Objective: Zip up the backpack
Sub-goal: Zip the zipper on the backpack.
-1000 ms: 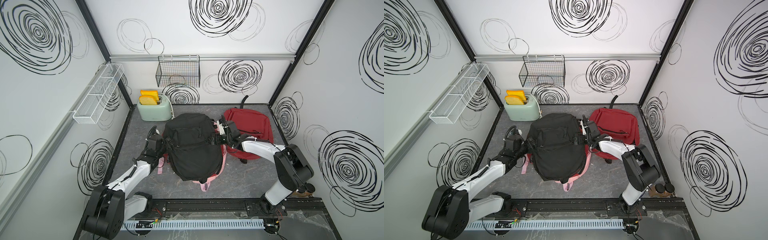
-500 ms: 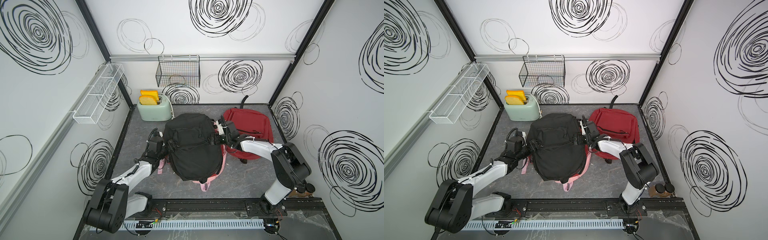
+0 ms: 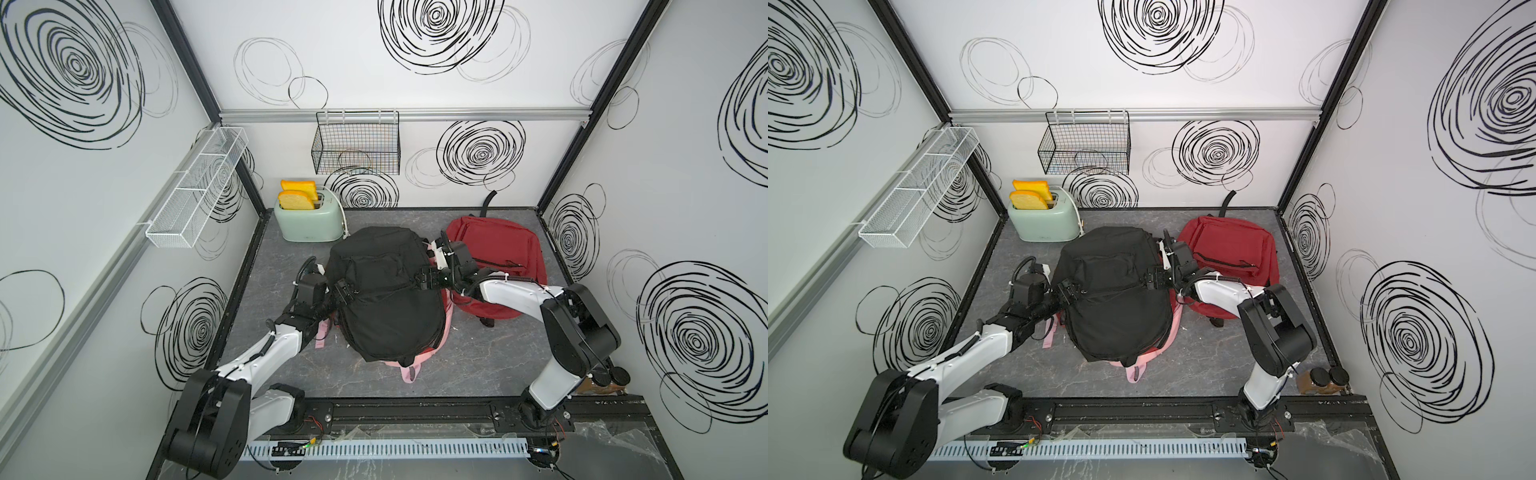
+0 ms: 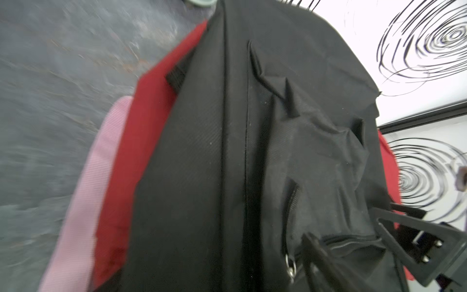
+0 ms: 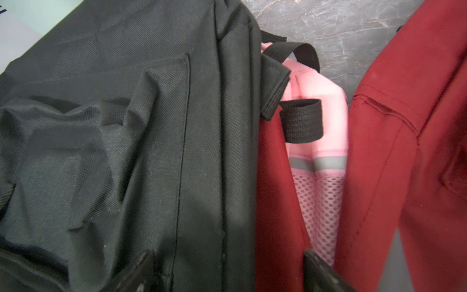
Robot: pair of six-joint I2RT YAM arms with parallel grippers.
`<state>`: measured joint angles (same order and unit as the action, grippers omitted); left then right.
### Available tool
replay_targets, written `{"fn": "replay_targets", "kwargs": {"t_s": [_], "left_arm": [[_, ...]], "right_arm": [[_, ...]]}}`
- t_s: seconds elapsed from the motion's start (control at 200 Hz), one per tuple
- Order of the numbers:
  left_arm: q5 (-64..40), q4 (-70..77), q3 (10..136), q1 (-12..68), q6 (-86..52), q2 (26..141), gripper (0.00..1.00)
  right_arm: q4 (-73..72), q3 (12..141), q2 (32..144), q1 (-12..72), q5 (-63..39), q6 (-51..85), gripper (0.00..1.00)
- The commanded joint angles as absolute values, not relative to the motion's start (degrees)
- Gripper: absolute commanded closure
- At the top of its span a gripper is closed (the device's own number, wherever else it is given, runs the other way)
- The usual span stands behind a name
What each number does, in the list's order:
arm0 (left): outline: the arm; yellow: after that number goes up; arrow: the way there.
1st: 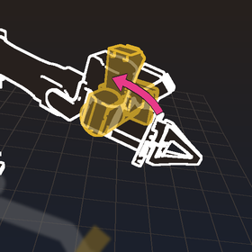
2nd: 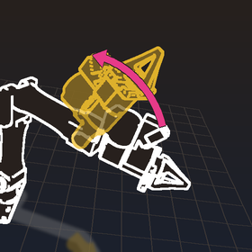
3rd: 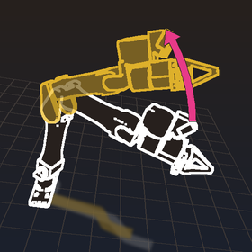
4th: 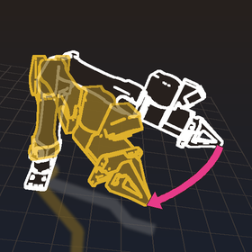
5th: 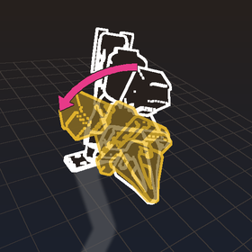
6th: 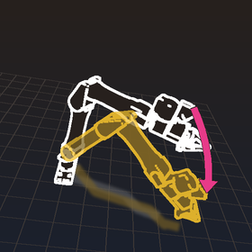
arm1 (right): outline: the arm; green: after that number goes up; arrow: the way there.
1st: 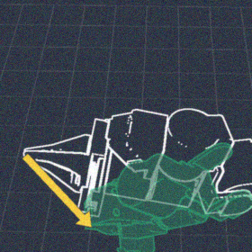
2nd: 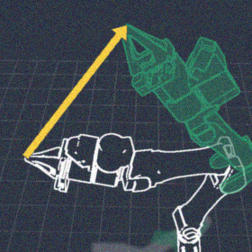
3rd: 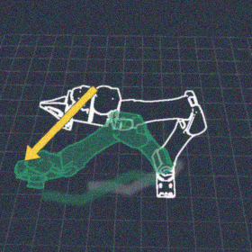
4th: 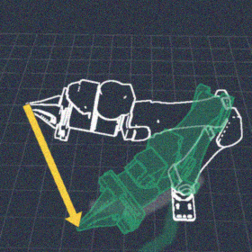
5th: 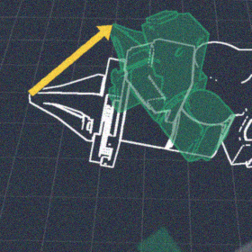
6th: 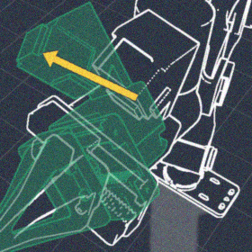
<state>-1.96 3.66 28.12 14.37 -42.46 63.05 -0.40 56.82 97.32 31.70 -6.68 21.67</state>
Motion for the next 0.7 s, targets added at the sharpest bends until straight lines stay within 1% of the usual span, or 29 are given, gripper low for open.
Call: {"fn": "replay_targets", "kwargs": {"t_s": [0.0, 0.075, 0.14, 0.265, 0.37, 0.51, 0.695], "left_arm": [[11.0, -3.7, 32.8, 16.3, -40.6, 57.0, 0.10], [12.1, -5.2, 33.9, 17.1, -40.2, 54.3, 0.08], [10.5, -5.1, 34.7, 17.3, -39.9, 53.9, 0.06], [5.5, -3.6, 35.4, 17.4, -40.2, 57.4, 0.07], [3.3, -1.3, 34.2, 17.3, -41.2, 60.2, 0.08], [4.1, -1.5, 34.0, 17.3, -41.3, 62.6, 0.07], [8.9, -4.0, 34.7, 17.5, -39.3, 63.7, 0.07]], "right_arm": [[1.3, 57.7, 98.4, 32.2, -6.3, 22.1, 0.07], [1.1, 57.5, 98.3, 32.2, -6.1, 22.0, 0.06], [1.2, 57.6, 98.4, 32.2, -6.0, 22.0, 0.06], [1.4, 57.9, 98.4, 32.1, -5.9, 21.9, 0.06], [1.7, 57.8, 98.1, 32.1, -5.8, 21.8, 0.06], [2.0, 57.6, 97.7, 31.7, -5.9, 21.6, 0.06], [1.5, 57.2, 97.7, 31.5, -6.2, 21.6, 0.06]]}}
